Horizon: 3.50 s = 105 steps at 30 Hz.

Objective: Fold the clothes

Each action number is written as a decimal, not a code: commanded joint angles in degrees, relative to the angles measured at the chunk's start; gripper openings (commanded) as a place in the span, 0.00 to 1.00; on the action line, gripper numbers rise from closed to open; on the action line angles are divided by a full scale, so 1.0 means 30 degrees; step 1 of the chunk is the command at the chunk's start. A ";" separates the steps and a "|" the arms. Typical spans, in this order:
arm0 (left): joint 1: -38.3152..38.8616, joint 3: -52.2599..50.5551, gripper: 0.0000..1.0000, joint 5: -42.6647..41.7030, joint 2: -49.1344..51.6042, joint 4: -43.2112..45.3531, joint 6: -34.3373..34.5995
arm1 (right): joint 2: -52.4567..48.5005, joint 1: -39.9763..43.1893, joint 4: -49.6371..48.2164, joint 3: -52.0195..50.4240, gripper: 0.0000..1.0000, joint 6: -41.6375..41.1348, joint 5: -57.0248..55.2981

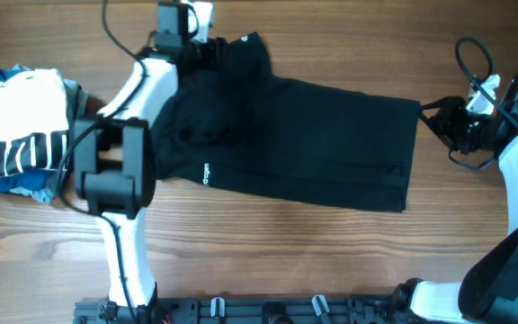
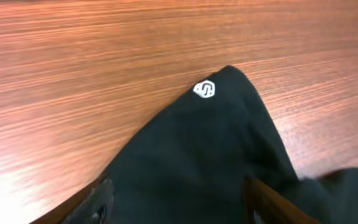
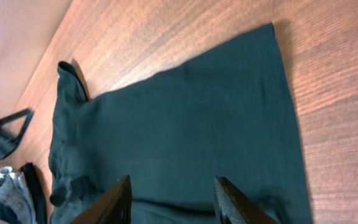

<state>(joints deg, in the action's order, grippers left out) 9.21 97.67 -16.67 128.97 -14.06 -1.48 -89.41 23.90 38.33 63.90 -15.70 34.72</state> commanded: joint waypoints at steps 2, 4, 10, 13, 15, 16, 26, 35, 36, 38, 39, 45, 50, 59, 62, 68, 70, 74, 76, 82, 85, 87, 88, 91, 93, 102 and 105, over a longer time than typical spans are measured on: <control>0.0590 0.0525 0.65 0.0357 0.1996 0.2018 -0.0386 | -0.0131 -0.0109 0.0619 0.0044 0.43 0.0233 -0.0117; 0.0590 0.0525 0.65 0.0794 0.2645 0.2499 -0.0386 | -0.0131 -0.0131 0.0984 0.0036 0.42 0.0233 -0.0758; 0.0590 0.0525 0.61 0.0874 0.3723 0.2776 -0.0823 | -0.0131 -0.0168 0.1064 0.0036 0.41 0.0233 -0.1071; 0.0663 0.0525 0.41 0.0838 0.3789 0.2630 -0.0794 | -0.0131 -0.0240 0.0954 0.0036 0.41 0.0219 -0.1217; 0.0699 0.0525 0.06 0.0714 0.3650 0.2251 -0.0794 | -0.0131 -0.0240 0.0823 0.0036 0.41 0.0197 -0.1778; 0.0656 0.0525 0.04 0.0714 0.3395 0.1865 -0.0772 | -0.0131 -0.0240 0.0736 0.0036 0.42 0.0197 -0.2229; 0.0313 0.0525 0.38 0.1231 -0.0189 0.0692 -0.0437 | -0.0860 -0.0423 -0.1188 -0.0466 0.42 0.0015 -0.3628; 0.0313 0.0525 0.61 0.1290 0.3315 0.2463 -0.1027 | -0.1770 -0.1479 -0.0590 -0.0466 0.41 0.0022 -0.3577; 0.0313 0.0525 0.62 0.1290 0.3519 0.2499 -0.1027 | -0.1778 -0.1596 -0.0525 -0.0466 0.41 0.0015 -0.3577; 0.0313 0.0525 0.63 0.1290 0.3672 0.2557 -0.1122 | -0.1778 -0.1763 -0.0474 -0.0466 0.41 0.0022 -0.3577; 0.0313 0.0525 0.63 0.1290 0.3701 0.2543 -0.1202 | -0.1778 -0.1829 -0.0474 -0.0466 0.41 0.0015 -0.3577; 0.0408 0.0525 0.04 0.1217 0.3840 0.2018 -0.1370 | -0.1778 -0.1843 -0.0474 -0.0466 0.41 -0.0335 -0.3585; 0.0408 0.0525 0.04 0.1209 0.2892 0.1486 -0.1362 | -0.1778 -0.1836 -0.0481 -0.0466 0.41 -0.0306 -0.3599; 0.0372 0.0525 0.52 0.1231 0.1821 0.2441 -0.1450 | -0.1778 -0.1843 -0.0437 -0.0466 0.40 -0.0328 -0.3643; 0.0372 0.0525 0.54 0.1224 0.3198 0.3373 -0.1443 | -0.1778 -0.1843 -0.0364 -0.0466 0.40 -0.0328 -0.3643; 0.0379 0.0525 0.66 0.1217 0.4138 0.4153 -0.1450 | -0.1778 -0.1843 -0.0175 -0.0466 0.40 -0.0342 -0.3636; 0.0408 0.0525 0.70 0.1195 0.4364 0.4095 -0.1443 | -0.1770 -0.1843 -0.0175 -0.0466 0.39 -0.0437 -0.3643; 0.0685 0.0525 0.63 0.0714 0.4838 0.3643 -0.1443 | -0.1770 -0.1843 -0.0168 -0.0466 0.36 -0.0481 -0.3643; 0.0750 0.0525 0.31 0.0714 0.4838 0.3628 -0.1443 | -0.1778 -0.1843 -0.0168 -0.0466 0.36 -0.0481 -0.3636; 0.0750 0.0525 0.04 0.0699 0.4371 0.2543 -0.1435 | -0.1778 -0.1843 -0.0168 -0.0466 0.36 -0.0474 -0.3577; 0.0750 0.0525 0.04 0.0707 0.2849 0.1683 -0.1435 | -0.1778 -0.1843 -0.0189 -0.0466 0.35 -0.0481 -0.3577; 0.0750 0.0525 0.04 0.0707 0.1362 0.1297 -0.1435 | -0.1778 -0.1843 -0.0277 -0.0466 0.35 -0.0488 -0.3577; 0.0750 0.0525 0.04 0.0707 0.0568 0.0867 -0.1435 | -0.1770 -0.1843 -0.0321 -0.0466 0.35 -0.0495 -0.3577; 0.0750 0.0525 0.04 0.0721 -0.1239 -0.0896 -0.1435 | -0.1770 -0.1843 -0.0379 -0.0466 0.35 -0.0488 -0.3577; 0.0750 0.0525 0.04 0.0736 -0.2433 -0.2572 -0.1443 | -0.1770 -0.1843 -0.0444 -0.0466 0.35 -0.0488 -0.3577; 0.0750 0.0525 0.29 0.1960 -0.3891 -1.2845 -0.1435 | -0.1778 -0.1836 -0.0554 -0.0466 0.35 -0.0481 -0.3577; 0.0743 0.0525 0.44 0.3286 -0.3891 -1.1846 -0.1435 | -0.1770 -0.1836 -0.0648 -0.0466 0.35 -0.0481 -0.3577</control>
<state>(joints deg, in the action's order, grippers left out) 11.20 99.37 -11.14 117.10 -52.60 -5.39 -93.86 18.57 36.77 63.11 -16.62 24.34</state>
